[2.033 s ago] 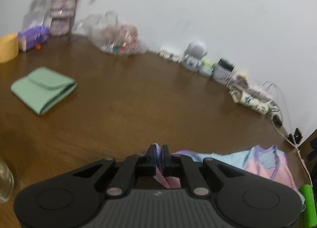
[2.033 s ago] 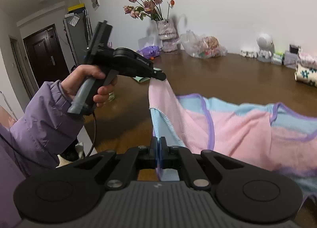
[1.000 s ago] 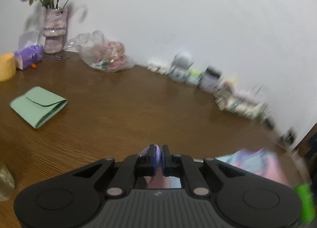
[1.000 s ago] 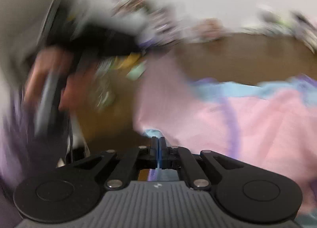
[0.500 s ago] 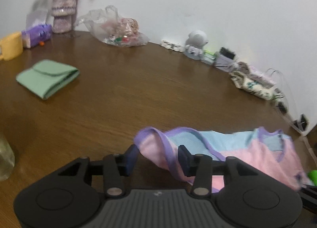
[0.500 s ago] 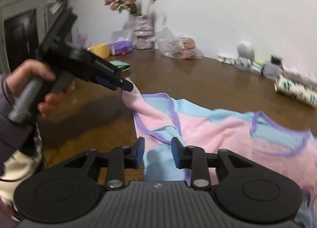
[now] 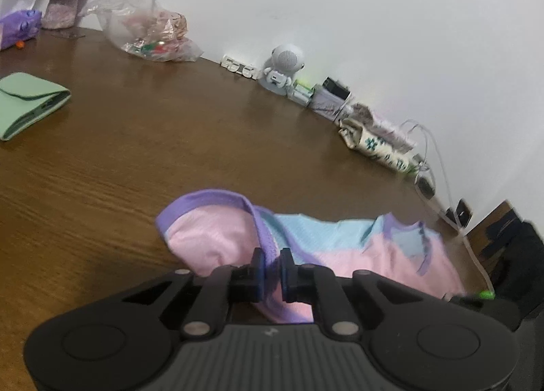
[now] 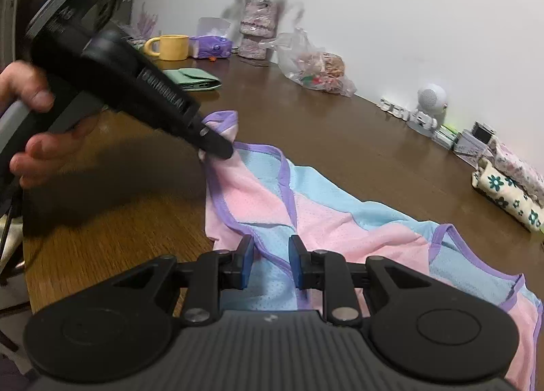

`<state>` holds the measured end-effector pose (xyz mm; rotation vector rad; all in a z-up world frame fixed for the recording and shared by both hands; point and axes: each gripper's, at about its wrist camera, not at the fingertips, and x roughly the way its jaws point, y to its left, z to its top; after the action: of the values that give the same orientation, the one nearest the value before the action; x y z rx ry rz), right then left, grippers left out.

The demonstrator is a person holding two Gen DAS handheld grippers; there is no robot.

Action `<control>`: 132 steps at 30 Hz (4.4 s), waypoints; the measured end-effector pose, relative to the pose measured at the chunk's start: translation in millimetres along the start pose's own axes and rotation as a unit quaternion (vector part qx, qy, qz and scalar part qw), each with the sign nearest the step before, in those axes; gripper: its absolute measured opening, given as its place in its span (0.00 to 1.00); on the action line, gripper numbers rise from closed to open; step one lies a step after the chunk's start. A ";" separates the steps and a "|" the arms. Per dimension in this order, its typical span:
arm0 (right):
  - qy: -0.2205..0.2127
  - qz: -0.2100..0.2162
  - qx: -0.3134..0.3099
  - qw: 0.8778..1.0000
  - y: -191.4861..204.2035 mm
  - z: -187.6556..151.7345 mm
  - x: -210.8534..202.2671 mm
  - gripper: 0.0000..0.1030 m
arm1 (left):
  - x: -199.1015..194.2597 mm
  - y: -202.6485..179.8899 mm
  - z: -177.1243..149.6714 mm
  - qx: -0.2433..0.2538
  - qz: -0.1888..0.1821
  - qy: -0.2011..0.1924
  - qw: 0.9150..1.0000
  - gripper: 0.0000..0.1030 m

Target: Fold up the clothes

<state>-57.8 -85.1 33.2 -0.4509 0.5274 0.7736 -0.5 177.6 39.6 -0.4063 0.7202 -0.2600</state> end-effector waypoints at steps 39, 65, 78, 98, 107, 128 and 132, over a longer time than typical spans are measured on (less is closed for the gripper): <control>0.009 -0.003 0.051 0.999 -40.8 46.7 14.6 0.37 | -44.0 -24.1 -61.4 0.093 0.120 0.008 0.988 0.31; 0.030 -0.036 0.134 0.990 -107.7 82.8 96.7 0.45 | -51.2 -34.7 -75.9 0.136 0.131 -0.010 0.982 0.46; 0.025 0.012 0.129 0.991 -29.7 16.2 -11.7 0.48 | 21.6 -15.7 17.2 0.190 0.153 0.019 0.970 0.47; 0.014 -0.003 0.097 0.995 3.8 -23.5 -46.0 0.48 | 40.7 6.5 30.6 0.125 0.188 -0.006 0.974 0.17; 0.012 -0.091 0.140 0.986 -44.0 -45.1 -79.6 0.49 | 4.9 -76.3 -48.4 0.182 0.021 0.043 0.982 0.39; 0.045 -0.057 0.183 0.980 -35.2 -83.9 -103.4 0.16 | -42.3 -64.1 -107.9 0.203 -0.025 0.051 0.977 0.01; 0.045 -0.040 0.177 0.982 -22.1 -84.3 -113.7 0.19 | -46.6 -62.6 -105.5 0.209 -0.006 0.050 0.977 0.05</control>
<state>-132.9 -207.0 39.4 -0.1752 0.7121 0.5672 -112.1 110.5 23.1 0.0034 0.7401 -0.4351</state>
